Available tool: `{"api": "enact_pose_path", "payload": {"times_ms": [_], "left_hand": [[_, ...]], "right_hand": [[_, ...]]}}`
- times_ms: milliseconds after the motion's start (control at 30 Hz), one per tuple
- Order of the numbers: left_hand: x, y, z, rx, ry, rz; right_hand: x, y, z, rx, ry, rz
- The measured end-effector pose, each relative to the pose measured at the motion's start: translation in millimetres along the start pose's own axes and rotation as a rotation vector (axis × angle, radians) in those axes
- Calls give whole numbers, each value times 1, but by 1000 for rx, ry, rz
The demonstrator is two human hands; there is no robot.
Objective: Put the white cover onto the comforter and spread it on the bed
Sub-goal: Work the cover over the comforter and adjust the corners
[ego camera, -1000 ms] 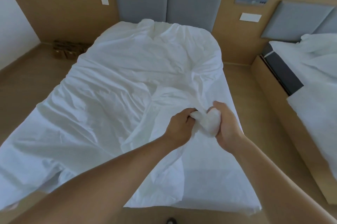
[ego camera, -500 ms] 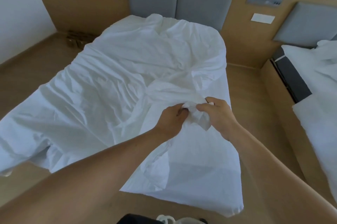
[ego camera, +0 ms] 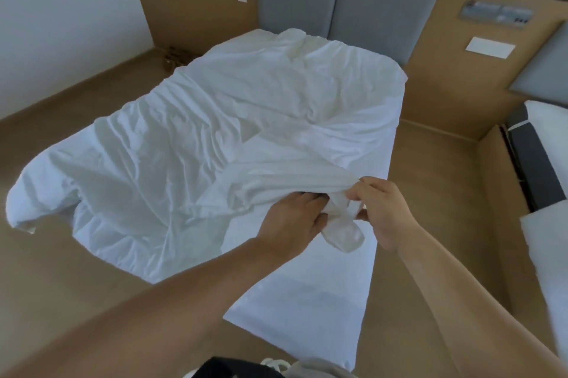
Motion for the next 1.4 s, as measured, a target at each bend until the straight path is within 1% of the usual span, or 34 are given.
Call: {"api": "enact_pose_path", "payload": {"times_ms": [67,133,167,200,233,300,333,367,433,500,533,600,667,800,833,900,967,1000,1067,1133,1167,1200,1233,1267,1300,1333,1367,1400], "left_hand": [[5,-2,3,-170,-255,139],[13,-3,9,-262,-385,290],[16,-4,10,-288,-397,343],[19,-6,12,-293,-377,319],[20,-9,14,-297,-342,209],[14,-17,14,-240,-254,-120],[14,-18,15,-204,-229,-237],[15,-18,17,-189,-181,-257],[20,-22,21,-176,-59,-186],[23,-32,25,-98,41,-172],[26,-40,28,-65,88,-152],[29,-57,33,21,151,-59],[26,-76,41,62,158,-26],[8,-103,48,21,-10,11],[2,-109,49,14,-59,-10],[-17,-120,49,8,-144,-139],[-32,-128,51,95,-235,-310],[-35,-132,51,171,-234,-336],[-35,-139,49,305,-152,-235],[-25,-149,46,435,-69,-38],[-21,-155,46,473,-59,25],[-19,-162,48,489,-69,46],[-16,-169,55,487,-116,18],[-19,-173,59,464,-155,-71],[-23,-173,62,422,-108,-162],[-29,-170,60,393,40,-245],[-32,-163,58,368,227,-283],[-32,-154,53,351,372,-282]], "right_hand": [[5,7,6,2,-7,-26],[9,13,9,-2,23,-45],[9,16,10,-7,34,-55],[10,19,11,-10,38,-64],[10,21,10,-21,41,-71],[10,22,8,-19,78,-67],[13,21,9,-7,87,-48],[16,20,10,14,84,-16],[23,24,16,52,81,59],[26,31,27,55,100,94],[28,33,32,35,114,84],[30,33,45,-44,150,34],[39,25,51,-107,74,12],[82,6,31,-34,-94,69],[94,3,22,-19,-184,34],[118,-2,6,-13,-353,-40],[137,-8,-8,-28,-461,-81],[142,-12,-14,-28,-479,-113],[143,-15,-21,-34,-445,-244],[137,-13,-21,-46,-388,-412],[133,-13,-20,-49,-393,-484],[131,-15,-22,-44,-419,-542],[130,-21,-25,-31,-459,-576],[130,-29,-30,-12,-506,-580],[132,-39,-35,-1,-539,-548],[133,-47,-38,4,-536,-484],[134,-52,-39,10,-487,-415],[131,-55,-39,19,-431,-359]]}}
Point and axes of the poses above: each hand's wrist, its own y-axis away from the middle knuckle, its own x-axis out of the back of the hand, z = x × y, the point moved 2 cm from there along -y, towards the middle knuckle, and after that the axes turned 6 degrees about -z, right-handed, at the moved point
